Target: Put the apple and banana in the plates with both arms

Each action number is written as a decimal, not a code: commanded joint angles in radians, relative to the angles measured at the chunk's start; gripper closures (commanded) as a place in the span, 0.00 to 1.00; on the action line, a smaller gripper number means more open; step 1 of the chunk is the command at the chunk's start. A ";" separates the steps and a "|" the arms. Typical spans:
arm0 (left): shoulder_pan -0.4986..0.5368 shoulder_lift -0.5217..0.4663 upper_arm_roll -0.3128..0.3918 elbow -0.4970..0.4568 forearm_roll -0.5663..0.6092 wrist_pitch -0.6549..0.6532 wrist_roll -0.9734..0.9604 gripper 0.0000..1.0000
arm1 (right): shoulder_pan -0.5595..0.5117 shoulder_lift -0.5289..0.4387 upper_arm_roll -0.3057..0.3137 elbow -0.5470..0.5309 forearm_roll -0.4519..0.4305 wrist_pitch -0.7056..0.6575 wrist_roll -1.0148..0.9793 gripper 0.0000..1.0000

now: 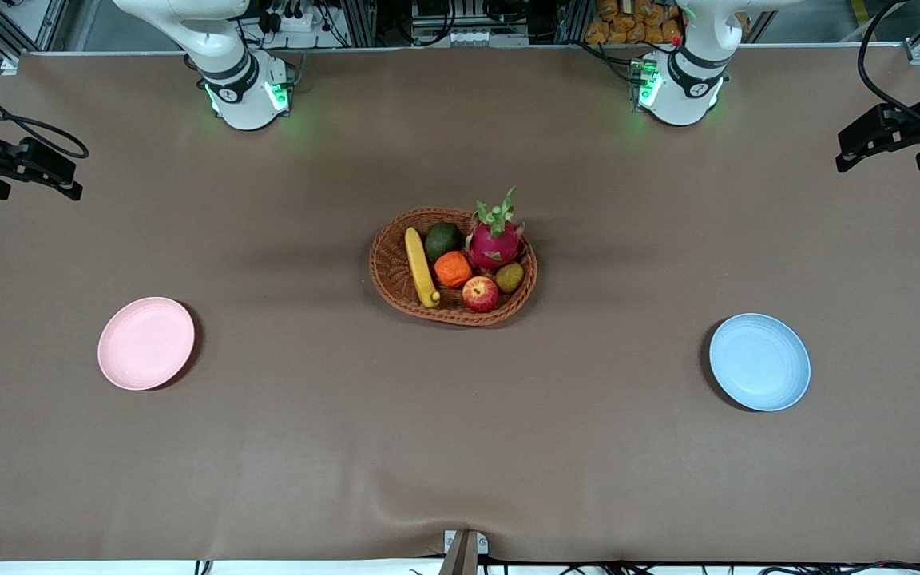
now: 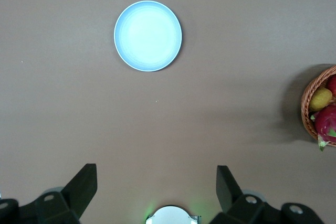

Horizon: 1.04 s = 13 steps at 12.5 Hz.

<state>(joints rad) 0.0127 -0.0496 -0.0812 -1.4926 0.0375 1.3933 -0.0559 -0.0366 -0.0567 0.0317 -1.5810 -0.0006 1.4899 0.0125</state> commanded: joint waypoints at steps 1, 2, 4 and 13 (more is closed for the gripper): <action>0.006 0.000 0.000 0.011 -0.031 0.001 0.013 0.00 | 0.004 0.006 -0.003 0.015 0.008 -0.007 0.014 0.00; 0.004 0.004 0.000 0.012 -0.030 0.001 0.011 0.00 | 0.006 0.006 -0.003 0.015 0.008 -0.005 0.014 0.00; 0.006 0.008 -0.002 0.014 -0.036 0.001 0.014 0.00 | 0.004 0.006 -0.003 0.015 0.007 -0.007 0.014 0.00; -0.111 0.206 -0.052 0.046 -0.165 0.100 -0.187 0.00 | 0.138 0.076 -0.001 0.012 0.014 -0.013 0.015 0.00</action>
<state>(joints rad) -0.0480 0.0872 -0.1187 -1.4901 -0.1144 1.4570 -0.1401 0.0464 -0.0315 0.0342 -1.5840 0.0020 1.4843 0.0125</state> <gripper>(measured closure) 0.000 0.000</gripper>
